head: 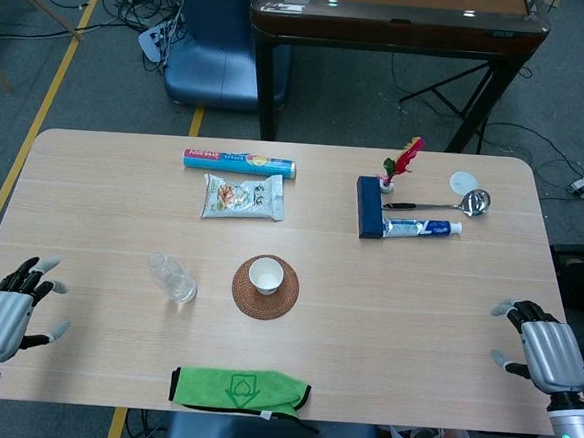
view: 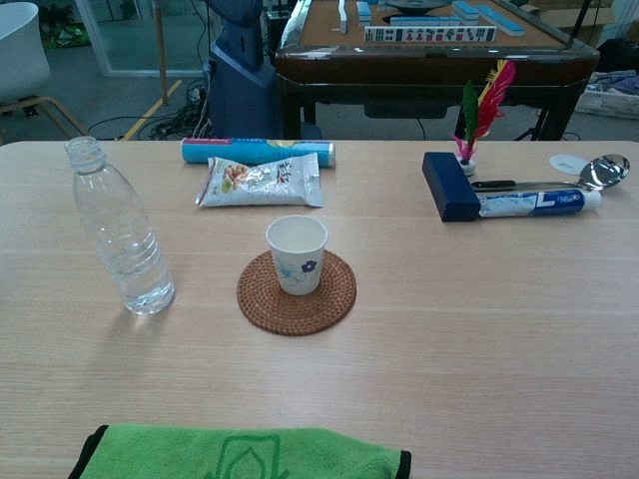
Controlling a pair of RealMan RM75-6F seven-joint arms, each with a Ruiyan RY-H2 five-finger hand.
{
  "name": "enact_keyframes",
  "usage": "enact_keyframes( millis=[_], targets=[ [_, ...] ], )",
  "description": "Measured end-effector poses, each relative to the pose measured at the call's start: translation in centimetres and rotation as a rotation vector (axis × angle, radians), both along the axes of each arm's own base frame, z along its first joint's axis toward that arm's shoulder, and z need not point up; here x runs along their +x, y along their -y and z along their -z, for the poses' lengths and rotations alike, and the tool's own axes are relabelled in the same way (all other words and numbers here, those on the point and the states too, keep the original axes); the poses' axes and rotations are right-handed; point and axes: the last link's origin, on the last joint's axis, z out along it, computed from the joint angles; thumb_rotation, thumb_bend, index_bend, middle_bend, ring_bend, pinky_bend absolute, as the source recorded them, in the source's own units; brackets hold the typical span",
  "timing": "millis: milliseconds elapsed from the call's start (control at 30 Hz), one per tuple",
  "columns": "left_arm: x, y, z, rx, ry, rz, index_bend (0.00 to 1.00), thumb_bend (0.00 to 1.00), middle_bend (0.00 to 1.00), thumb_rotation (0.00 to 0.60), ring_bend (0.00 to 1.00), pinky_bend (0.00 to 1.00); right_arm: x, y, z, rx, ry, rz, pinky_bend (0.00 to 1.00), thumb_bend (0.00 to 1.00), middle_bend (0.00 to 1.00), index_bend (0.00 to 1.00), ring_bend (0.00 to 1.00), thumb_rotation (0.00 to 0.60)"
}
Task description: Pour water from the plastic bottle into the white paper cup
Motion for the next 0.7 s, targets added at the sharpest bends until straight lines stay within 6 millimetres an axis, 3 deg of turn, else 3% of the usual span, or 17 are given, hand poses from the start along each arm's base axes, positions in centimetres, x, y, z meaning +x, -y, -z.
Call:
enact_keyframes(
  millis=[200,367,433,700],
  targets=[
    [-0.1,0.0,0.3,-0.014,0.017,0.0,0.35,0.17,0.11,0.6,0.07,0.23,0.0,0.3,0.3,0.015,0.0,0.001,0.45,0.16,0.28,0.35,0.23,0.6],
    [0.4,-0.3,1.0,-0.041,0.054,0.0,0.07,0.15,0.08,0.6,0.07,0.28,0.0,0.4,0.4,0.02,0.002,0.0,0.45,0.16,0.28,0.35,0.23,0.6],
    [0.6,-0.5,1.4,-0.06,0.086,-0.005,0.02,0.12,0.08,0.6,0.07,0.29,0.0,0.4,0.4,0.021,0.002,0.002,0.45,0.16,0.28,0.35,0.23,0.6],
    [0.6,-1.7,3.1,-0.132,0.211,-0.054,0.0,0.05,0.02,0.6,0.07,0.29,0.1,0.2,0.1,0.009,0.0,-0.002,0.45,0.16,0.28,0.35,0.23,0.6]
  ],
)
